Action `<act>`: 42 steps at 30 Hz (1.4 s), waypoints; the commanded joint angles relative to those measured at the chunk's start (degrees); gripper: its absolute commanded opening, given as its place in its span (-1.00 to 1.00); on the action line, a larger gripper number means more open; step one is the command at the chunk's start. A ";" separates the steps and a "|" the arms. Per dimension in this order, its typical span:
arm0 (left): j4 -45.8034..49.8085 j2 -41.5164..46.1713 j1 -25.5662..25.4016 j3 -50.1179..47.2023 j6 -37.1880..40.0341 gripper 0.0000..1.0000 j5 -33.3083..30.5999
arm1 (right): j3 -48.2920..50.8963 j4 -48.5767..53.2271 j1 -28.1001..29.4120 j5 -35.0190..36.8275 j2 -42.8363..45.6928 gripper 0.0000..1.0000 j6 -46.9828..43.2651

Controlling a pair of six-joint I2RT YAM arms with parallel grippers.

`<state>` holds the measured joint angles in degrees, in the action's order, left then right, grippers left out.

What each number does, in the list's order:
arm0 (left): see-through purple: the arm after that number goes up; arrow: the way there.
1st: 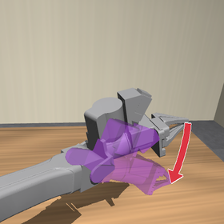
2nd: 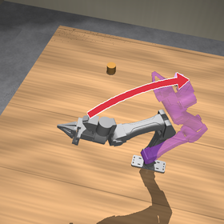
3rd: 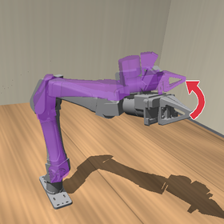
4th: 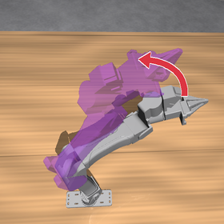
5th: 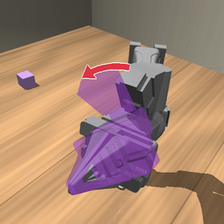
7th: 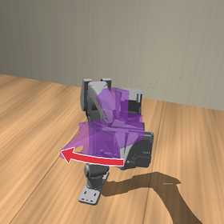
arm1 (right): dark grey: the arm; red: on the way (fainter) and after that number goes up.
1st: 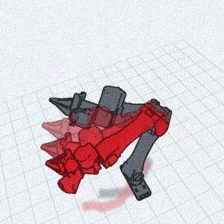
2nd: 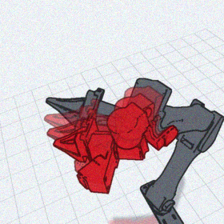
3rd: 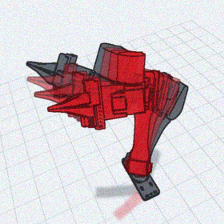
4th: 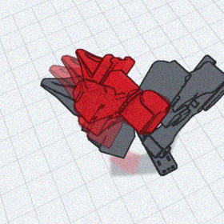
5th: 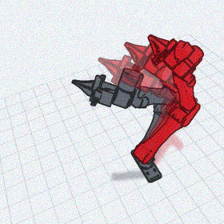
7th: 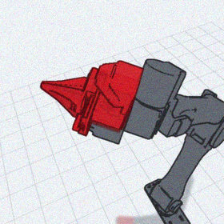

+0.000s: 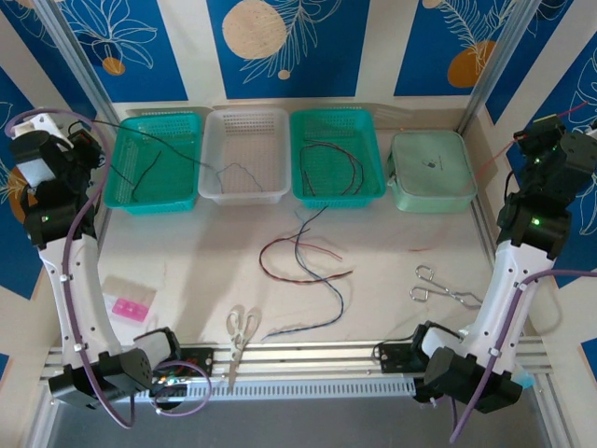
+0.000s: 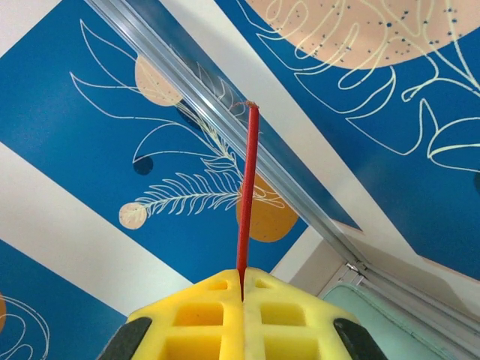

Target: Untangle the cables

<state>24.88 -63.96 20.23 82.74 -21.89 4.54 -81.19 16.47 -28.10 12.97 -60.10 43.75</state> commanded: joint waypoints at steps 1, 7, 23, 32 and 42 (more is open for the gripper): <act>-4.77 -0.05 0.48 0.45 -3.90 -1.00 6.81 | 0.32 -0.30 1.12 -3.07 0.47 -1.00 -0.79; -9.29 0.90 -0.53 -0.72 -3.15 -1.00 10.82 | -1.55 -0.27 3.67 -5.12 -0.67 -1.00 0.50; -10.98 -2.57 -0.71 5.33 -4.91 -1.00 10.41 | -26.43 -2.99 29.21 -1.96 -16.85 -1.00 -0.24; -10.67 -2.02 -0.67 3.77 -2.64 -1.00 9.29 | -51.99 0.08 36.40 -1.01 -36.31 -1.00 -1.41; -11.35 -2.00 -0.96 1.87 -3.24 -1.00 9.05 | -76.97 10.43 37.45 -0.81 -54.84 -1.00 -4.73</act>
<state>15.42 -66.46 19.75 84.86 -25.21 13.91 -156.75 23.88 9.02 10.74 -113.54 40.95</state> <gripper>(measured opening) 0.061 0.047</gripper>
